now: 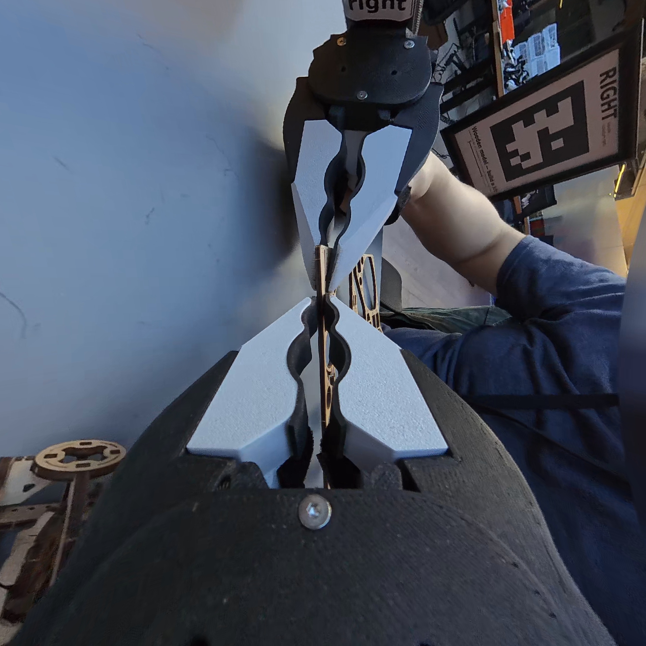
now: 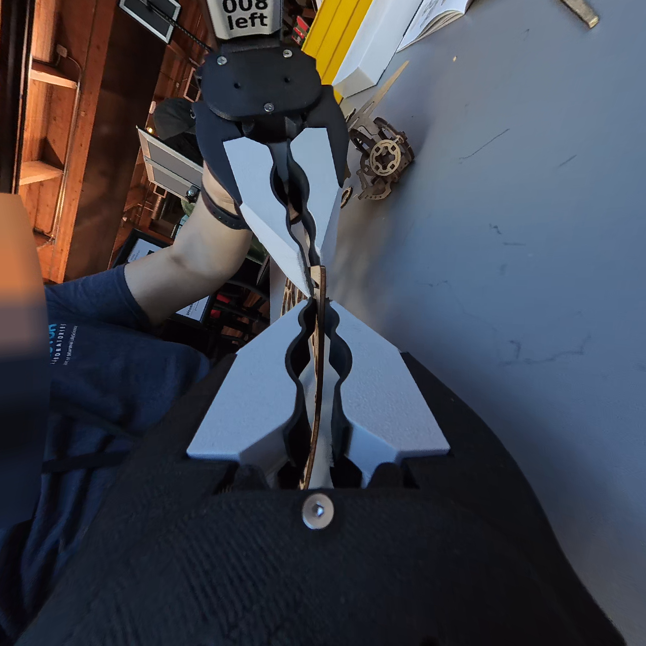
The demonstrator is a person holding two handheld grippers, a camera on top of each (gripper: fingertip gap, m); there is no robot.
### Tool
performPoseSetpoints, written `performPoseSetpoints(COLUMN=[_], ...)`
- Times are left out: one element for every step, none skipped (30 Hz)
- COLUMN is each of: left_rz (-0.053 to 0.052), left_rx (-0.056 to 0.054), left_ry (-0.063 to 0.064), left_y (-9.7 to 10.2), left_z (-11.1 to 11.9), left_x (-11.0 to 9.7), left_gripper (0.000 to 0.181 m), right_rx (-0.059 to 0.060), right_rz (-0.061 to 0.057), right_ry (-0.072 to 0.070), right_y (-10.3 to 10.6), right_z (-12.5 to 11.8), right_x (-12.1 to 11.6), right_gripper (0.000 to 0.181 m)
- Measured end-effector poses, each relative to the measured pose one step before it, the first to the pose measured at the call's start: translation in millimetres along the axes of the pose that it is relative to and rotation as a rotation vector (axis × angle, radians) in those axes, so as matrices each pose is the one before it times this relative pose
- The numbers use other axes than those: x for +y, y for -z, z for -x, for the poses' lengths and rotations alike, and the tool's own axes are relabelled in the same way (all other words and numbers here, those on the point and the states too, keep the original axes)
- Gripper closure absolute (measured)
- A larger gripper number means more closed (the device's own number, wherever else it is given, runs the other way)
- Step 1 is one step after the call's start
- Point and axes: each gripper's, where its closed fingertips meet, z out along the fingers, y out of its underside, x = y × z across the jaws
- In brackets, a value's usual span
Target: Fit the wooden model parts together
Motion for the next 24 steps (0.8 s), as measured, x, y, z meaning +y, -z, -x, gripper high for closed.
performPoseSetpoints(left_rz=[0.0008,-0.0013,0.0003,0.0043,0.0032,-0.0015,-0.0013,0.0018,0.0014,0.0003,0.0047,-0.0057,-0.0021,0.0033,0.0046,-0.0003,-0.0017,0.0024,-0.0072,-0.006,-0.0013,0.003,-0.0001,-0.0002], left_rx=[-0.0144,-0.0036,-0.005,-0.0053,-0.0089,-0.0094,-0.0091,-0.0068,-0.0068,-0.0129,-0.0085,-0.0034,-0.0071,-0.0064,-0.0143,0.0032,0.0043,0.0071,0.0132,0.0041,-0.0006,-0.0042,-0.011,-0.0029], left_ry=[0.0018,0.0027,0.0043,-0.0001,0.0003,0.0037,0.0096,0.0034,-0.0017,-0.0025,-0.0037,0.0061,-0.0043,-0.0021,-0.0124,0.0058,0.0,0.0042,0.0099,-0.0028,0.0031,0.0037,-0.0123,-0.0155], left_y=[-0.49,0.02,0.45,-0.16,-1.05,-0.74,-0.52,-0.25,0.14,-0.3,-0.3,-0.3,-0.34,-0.24,-0.13,0.6,0.1,-0.2,0.16,-0.38,-0.49,-0.17,0.75,1.44], left_z=[1.3,0.1,0.22,0.26,0.56,0.89,1.33,0.46,0.51,1.23,1.53,0.9,0.84,-0.02,1.03,-0.48,-0.43,0.55,-0.21,0.83,1.22,0.51,0.09,-0.48], left_x=[1.22,1.04,1.37,1.88,1.74,0.47,0.13,0.69,0.28,-0.04,0.12,-0.94,-0.28,0.91,0.7,-0.03,-0.22,0.53,-0.23,-0.46,0.05,0.04,-0.07,-0.44], left_gripper=[0.18,0.18,0.18,0.18,0.18,0.18,0.18,0.18,0.18,0.18,0.18,0.18,0.18,0.18,0.18,0.18,0.18,0.18,0.18,0.18,0.18,0.18,0.18,0.18], right_rx=[0.0072,-0.0044,0.001,0.0017,0.0059,0.0045,0.0085,0.0068,0.0053,0.0146,0.0053,0.0098,0.0076,0.0027,0.0077,-0.0024,0.0075,0.0075,0.0051,0.0029,0.0082,0.0067,-0.0043,0.0009], right_rz=[0.0061,0.0068,0.0042,0.0177,0.0079,0.0062,-0.0009,0.0063,-0.0023,0.0002,0.0047,-0.0116,0.001,0.0044,0.0056,-0.0027,-0.0004,0.0013,-0.0059,-0.0012,0.0053,0.001,0.0002,-0.0059], right_ry=[-0.0012,-0.0071,-0.0046,0.0035,-0.0007,0.0,-0.0067,0.011,0.0028,0.0063,-0.0073,0.0013,0.0026,0.0054,-0.0064,0.0065,-0.0056,0.0043,0.0153,-0.0087,-0.0009,0.0023,-0.0053,0.0047], right_y=[-0.5,-0.69,-1.39,-1.28,-0.58,-0.08,-0.12,-0.58,-0.23,-0.21,-0.37,0.69,-0.04,-0.42,-0.79,-0.17,0.2,-0.59,0.19,0.28,-0.48,-0.15,-0.39,-0.14], right_z=[-1.01,0.16,-0.22,0.0,-0.7,-0.78,-1.53,-0.22,-0.33,-1.64,-1.2,-1.16,-0.77,0.11,-1.38,0.77,-1.43,-0.29,0.58,-1.13,-1.29,-0.8,0.22,0.46], right_x=[0.98,0.57,0.35,2.19,1.57,0.62,-0.09,0.93,-0.35,0.08,0.37,-1.43,0.43,0.84,0.4,-0.35,-0.17,0.5,-0.37,-0.28,0.36,0.08,-0.17,-0.83], right_gripper=[0.18,0.18,0.18,0.18,0.18,0.18,0.18,0.18,0.179,0.179,0.179,0.179,0.179,0.178,0.178,0.179,0.179,0.179,0.179,0.179,0.179,0.178,0.177,0.175])
